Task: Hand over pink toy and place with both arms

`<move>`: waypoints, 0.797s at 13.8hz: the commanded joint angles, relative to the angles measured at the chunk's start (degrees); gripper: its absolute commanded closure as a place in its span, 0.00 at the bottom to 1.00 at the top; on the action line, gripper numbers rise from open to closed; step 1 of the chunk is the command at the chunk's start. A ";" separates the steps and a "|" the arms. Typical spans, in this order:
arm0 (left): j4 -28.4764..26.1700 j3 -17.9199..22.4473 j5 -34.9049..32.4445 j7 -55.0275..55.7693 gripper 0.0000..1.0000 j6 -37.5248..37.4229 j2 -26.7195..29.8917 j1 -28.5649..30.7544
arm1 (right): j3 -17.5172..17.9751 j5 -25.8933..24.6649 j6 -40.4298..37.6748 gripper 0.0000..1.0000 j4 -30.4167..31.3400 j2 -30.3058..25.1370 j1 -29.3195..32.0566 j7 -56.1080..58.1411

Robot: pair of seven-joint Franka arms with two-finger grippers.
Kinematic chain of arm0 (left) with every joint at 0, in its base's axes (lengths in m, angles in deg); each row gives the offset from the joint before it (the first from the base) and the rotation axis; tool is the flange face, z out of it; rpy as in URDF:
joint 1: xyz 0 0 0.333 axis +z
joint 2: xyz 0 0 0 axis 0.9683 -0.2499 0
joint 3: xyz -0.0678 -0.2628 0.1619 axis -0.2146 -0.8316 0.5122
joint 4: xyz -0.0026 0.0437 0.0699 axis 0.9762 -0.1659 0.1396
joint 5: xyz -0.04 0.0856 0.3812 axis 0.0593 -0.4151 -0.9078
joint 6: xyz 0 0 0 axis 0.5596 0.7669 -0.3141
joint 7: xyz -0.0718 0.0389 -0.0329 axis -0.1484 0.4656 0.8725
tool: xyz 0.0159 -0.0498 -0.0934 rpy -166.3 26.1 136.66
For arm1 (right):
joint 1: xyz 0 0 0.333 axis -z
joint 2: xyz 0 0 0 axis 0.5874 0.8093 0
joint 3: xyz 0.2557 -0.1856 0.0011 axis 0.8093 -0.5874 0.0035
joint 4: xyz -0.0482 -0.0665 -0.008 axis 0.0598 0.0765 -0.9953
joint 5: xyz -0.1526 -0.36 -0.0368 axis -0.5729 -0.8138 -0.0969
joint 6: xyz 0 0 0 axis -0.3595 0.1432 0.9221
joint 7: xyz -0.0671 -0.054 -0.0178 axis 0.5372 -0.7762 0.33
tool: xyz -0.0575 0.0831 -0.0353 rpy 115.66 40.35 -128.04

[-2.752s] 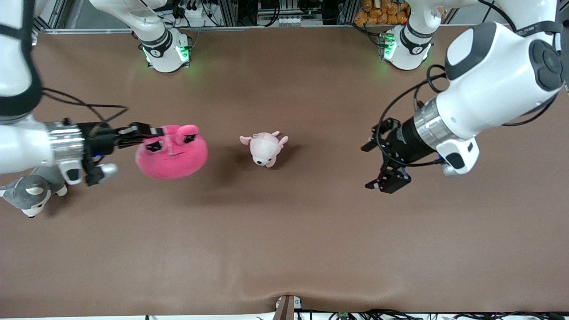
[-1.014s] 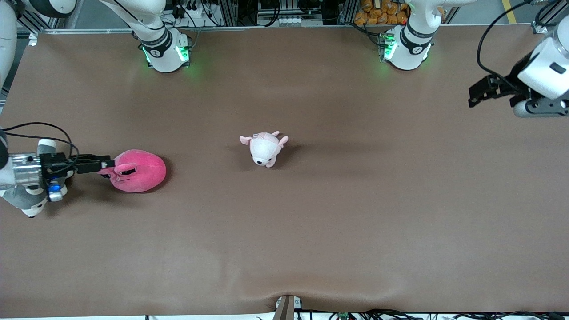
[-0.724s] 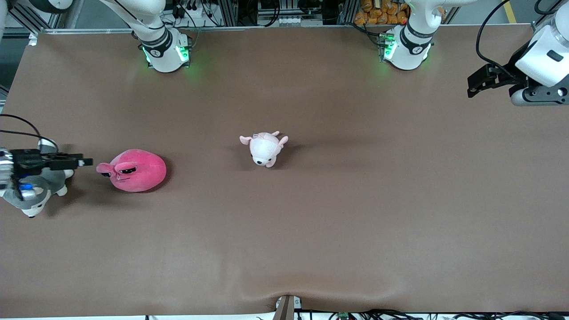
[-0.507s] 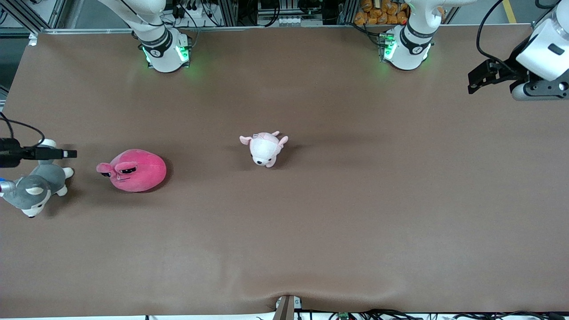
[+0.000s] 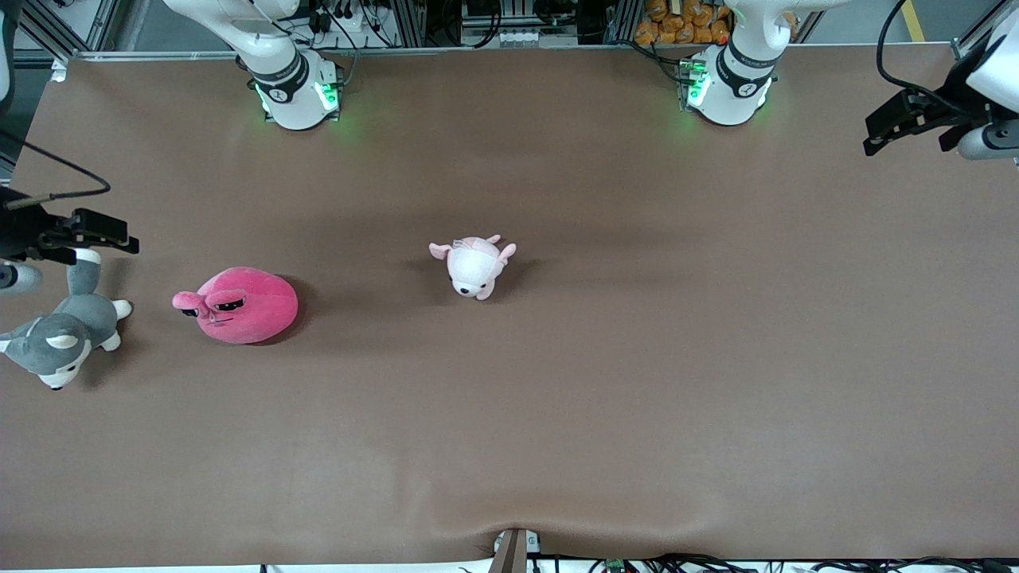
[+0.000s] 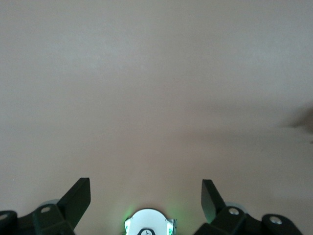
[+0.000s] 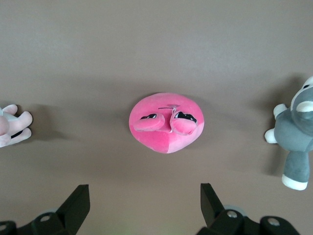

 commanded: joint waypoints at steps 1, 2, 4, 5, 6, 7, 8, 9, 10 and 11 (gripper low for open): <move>1.60 -0.21 -0.10 -0.50 0.00 1.60 -1.90 0.19 | -0.24 -1.48 2.15 0.00 9.00 -8.55 -0.50 -0.38; 2.13 -0.21 0.07 -0.50 0.00 1.95 -2.43 0.19 | -0.33 -1.39 1.62 0.00 9.10 -9.52 -0.42 -0.64; 2.49 -0.21 0.16 -0.41 0.00 2.48 -2.79 0.19 | -0.24 -1.48 1.18 0.00 9.01 -10.75 -0.42 -4.40; 2.75 -0.29 0.16 -0.49 0.00 2.48 -2.79 0.02 | -0.24 -1.39 0.13 0.00 9.01 -11.19 -0.50 -6.34; 2.92 -0.29 0.16 -0.58 0.00 2.48 -2.79 0.02 | -0.24 -1.48 -1.10 0.00 8.83 -11.20 -0.42 -7.75; 3.27 -0.38 0.16 -0.67 0.00 2.39 -2.61 0.02 | -0.33 -1.48 -1.46 0.00 8.83 -11.20 -0.42 -8.72; 3.89 -0.38 0.25 -0.41 0.00 2.05 -2.61 0.02 | -0.33 -1.48 -1.64 0.00 8.83 -11.11 -0.16 -8.82; 3.89 -0.73 0.33 1.25 0.00 1.87 -2.26 -0.07 | -0.42 -1.65 -1.64 0.00 8.75 -11.11 -0.15 -8.64; 3.98 -0.82 0.68 3.44 0.00 1.52 -2.17 -0.07 | -0.51 -1.92 -1.64 0.00 8.57 -11.11 -0.15 -8.73; 3.98 -0.91 0.86 4.85 0.00 1.51 -2.17 -0.07 | -0.42 -2.53 -1.73 0.00 8.48 -11.20 -0.24 -8.82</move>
